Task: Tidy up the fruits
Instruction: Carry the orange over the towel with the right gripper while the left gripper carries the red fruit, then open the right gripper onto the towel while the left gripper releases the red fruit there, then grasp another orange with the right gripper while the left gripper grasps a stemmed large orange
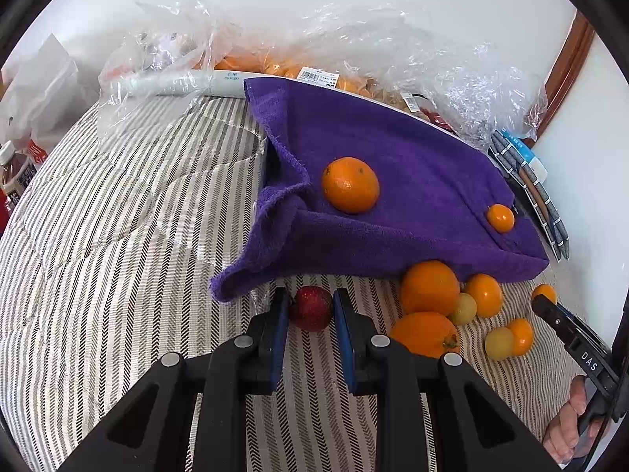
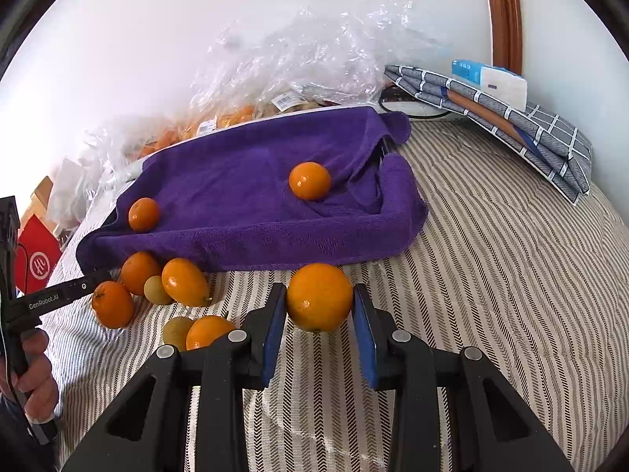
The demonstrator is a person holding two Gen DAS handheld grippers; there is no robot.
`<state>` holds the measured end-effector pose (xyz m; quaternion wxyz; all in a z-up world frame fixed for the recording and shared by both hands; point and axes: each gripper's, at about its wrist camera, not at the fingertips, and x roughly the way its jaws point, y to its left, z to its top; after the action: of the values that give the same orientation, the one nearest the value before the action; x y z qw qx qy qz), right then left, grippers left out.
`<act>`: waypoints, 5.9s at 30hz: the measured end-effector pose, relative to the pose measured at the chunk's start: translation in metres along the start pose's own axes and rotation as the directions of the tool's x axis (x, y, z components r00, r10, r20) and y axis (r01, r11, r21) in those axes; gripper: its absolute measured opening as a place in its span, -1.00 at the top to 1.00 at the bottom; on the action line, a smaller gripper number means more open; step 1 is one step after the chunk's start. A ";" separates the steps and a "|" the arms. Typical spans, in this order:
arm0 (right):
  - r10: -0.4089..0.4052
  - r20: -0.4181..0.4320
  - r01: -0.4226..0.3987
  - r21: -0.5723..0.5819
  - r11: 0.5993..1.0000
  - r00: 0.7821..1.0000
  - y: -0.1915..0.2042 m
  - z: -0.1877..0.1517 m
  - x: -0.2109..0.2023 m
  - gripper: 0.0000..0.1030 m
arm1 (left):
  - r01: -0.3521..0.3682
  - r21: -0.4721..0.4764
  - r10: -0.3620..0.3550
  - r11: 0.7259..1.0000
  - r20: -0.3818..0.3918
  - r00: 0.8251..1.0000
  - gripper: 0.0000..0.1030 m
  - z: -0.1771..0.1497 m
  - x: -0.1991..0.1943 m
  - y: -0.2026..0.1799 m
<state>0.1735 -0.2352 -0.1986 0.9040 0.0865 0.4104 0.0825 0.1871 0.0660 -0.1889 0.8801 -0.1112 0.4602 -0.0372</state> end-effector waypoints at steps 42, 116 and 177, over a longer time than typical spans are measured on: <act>0.074 0.094 -0.072 -0.025 0.997 0.993 0.005 0.006 -0.023 0.35 | 0.120 -0.028 -0.114 0.992 0.178 0.977 0.57 0.005 -0.040 0.005; -0.012 0.040 0.013 -0.045 0.999 0.999 0.024 0.034 -0.002 0.14 | 0.115 0.030 -0.118 0.993 0.162 0.980 0.25 0.043 0.005 -0.019; 0.066 0.024 -0.067 0.022 0.998 0.998 0.003 -0.020 -0.025 0.39 | 0.175 0.246 -0.200 0.953 0.079 0.977 0.21 -0.026 -0.026 -0.046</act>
<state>0.1420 -0.2357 -0.1930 0.9044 0.1113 0.3979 0.1069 0.1525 0.0210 -0.1723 0.9021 -0.0499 0.3935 -0.1698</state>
